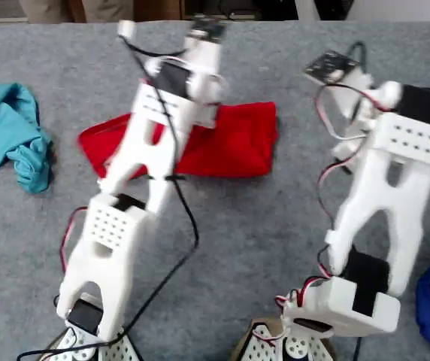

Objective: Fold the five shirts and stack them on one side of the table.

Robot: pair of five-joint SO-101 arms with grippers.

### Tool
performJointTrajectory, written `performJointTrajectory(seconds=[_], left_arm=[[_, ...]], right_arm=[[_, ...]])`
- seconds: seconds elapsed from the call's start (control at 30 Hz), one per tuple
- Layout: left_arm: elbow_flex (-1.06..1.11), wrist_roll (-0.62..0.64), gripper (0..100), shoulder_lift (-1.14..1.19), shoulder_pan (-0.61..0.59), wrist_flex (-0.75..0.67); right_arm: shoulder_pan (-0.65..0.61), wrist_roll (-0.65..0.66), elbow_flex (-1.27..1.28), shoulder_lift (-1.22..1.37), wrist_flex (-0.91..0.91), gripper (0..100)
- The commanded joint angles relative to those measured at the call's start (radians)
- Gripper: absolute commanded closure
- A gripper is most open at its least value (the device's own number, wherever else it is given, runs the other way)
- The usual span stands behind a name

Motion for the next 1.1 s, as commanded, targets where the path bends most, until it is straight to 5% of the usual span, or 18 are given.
performJointTrajectory(seconds=[0.0,0.23,0.67,0.9,1.07], left_arm=[[-0.020,0.064,98,-0.065,0.084,-0.129],[0.002,0.141,98,-0.035,0.192,-0.256],[-0.049,0.351,77,0.019,0.176,-0.127],[-0.275,0.319,77,-0.054,0.023,0.086],[-0.218,0.255,77,-0.105,-0.236,0.147]], right_arm=[[0.119,0.057,0.001,-0.061,0.011,73.1],[0.257,0.146,0.027,-0.062,-0.023,84.3],[0.150,0.112,0.240,-0.064,-0.150,84.5],[0.053,0.014,0.245,-0.064,-0.144,84.5],[-0.051,-0.066,0.199,-0.065,-0.066,84.5]])
